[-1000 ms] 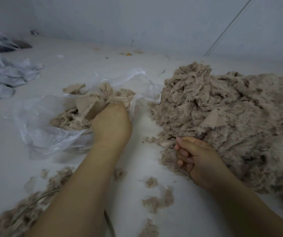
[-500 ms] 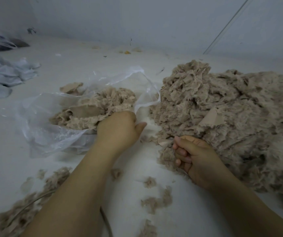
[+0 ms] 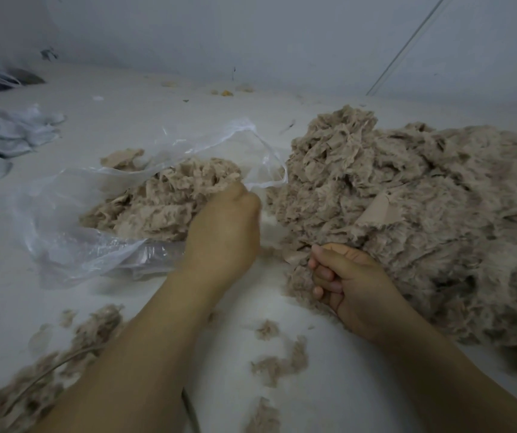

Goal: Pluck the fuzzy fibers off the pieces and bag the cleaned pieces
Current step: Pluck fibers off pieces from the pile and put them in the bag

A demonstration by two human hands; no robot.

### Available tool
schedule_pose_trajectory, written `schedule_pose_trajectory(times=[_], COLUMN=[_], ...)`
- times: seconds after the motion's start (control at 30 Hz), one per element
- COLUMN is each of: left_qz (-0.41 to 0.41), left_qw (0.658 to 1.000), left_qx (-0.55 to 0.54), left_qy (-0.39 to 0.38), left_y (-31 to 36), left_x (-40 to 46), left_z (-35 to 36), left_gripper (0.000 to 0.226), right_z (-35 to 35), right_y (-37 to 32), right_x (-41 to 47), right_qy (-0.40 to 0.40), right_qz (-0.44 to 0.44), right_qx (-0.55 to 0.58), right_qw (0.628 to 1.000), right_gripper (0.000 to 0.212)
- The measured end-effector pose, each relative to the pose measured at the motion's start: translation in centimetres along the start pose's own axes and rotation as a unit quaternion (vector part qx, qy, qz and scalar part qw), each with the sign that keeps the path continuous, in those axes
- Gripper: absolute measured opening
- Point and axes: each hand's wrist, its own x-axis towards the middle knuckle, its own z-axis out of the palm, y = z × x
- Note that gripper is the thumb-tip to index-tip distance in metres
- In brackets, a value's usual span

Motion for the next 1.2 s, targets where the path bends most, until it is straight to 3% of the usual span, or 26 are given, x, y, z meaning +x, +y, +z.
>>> schedule_pose_trajectory(times=[0.1,0.2,0.37,0.53,0.67,0.8,0.87,0.93,1.2], left_qz=[0.059,0.091,0.104,0.061,0.046,0.052,0.055,0.047,0.041], left_qw=[0.984,0.974,0.977,0.985,0.983,0.977,0.977,0.979,0.980], left_qx=[-0.071,-0.045,-0.046,-0.157,-0.156,-0.099,-0.078,-0.076,-0.183], left_qy=[-0.150,-0.201,-0.183,-0.039,-0.082,-0.180,-0.191,-0.181,-0.058], left_y=[1.3,1.7,1.9,1.7,2.0,1.9,2.2,2.3,2.2], left_x=[-0.8,-1.2,-1.0,-1.2,-1.7,-1.8,-1.6,-1.6,-1.6], left_z=[1.6,3.0,3.5,2.5,2.7,2.9,2.8,2.9,2.4], left_gripper=[0.016,0.022,0.016,0.007,0.005,0.029,0.025,0.013,0.015], right_z=[-0.1,-0.1,0.1,0.1,0.2,0.3,0.3,0.3,0.0], right_y=[0.1,0.2,-0.1,-0.1,-0.1,-0.2,-0.2,-0.1,0.1], right_x=[0.1,0.1,0.0,0.0,0.0,0.0,0.0,0.0,0.3], right_qy=[0.003,0.007,0.005,0.015,0.020,0.028,0.029,0.026,0.024], right_qz=[0.001,0.003,0.005,0.010,0.011,0.015,0.015,0.014,0.015], right_qx=[0.005,0.000,0.001,-0.002,-0.017,-0.024,-0.029,-0.027,-0.019], right_qw=[1.000,1.000,1.000,1.000,1.000,0.999,0.999,0.999,0.999], right_gripper=[0.023,0.023,0.023,0.028,0.025,0.026,0.026,0.026,0.026])
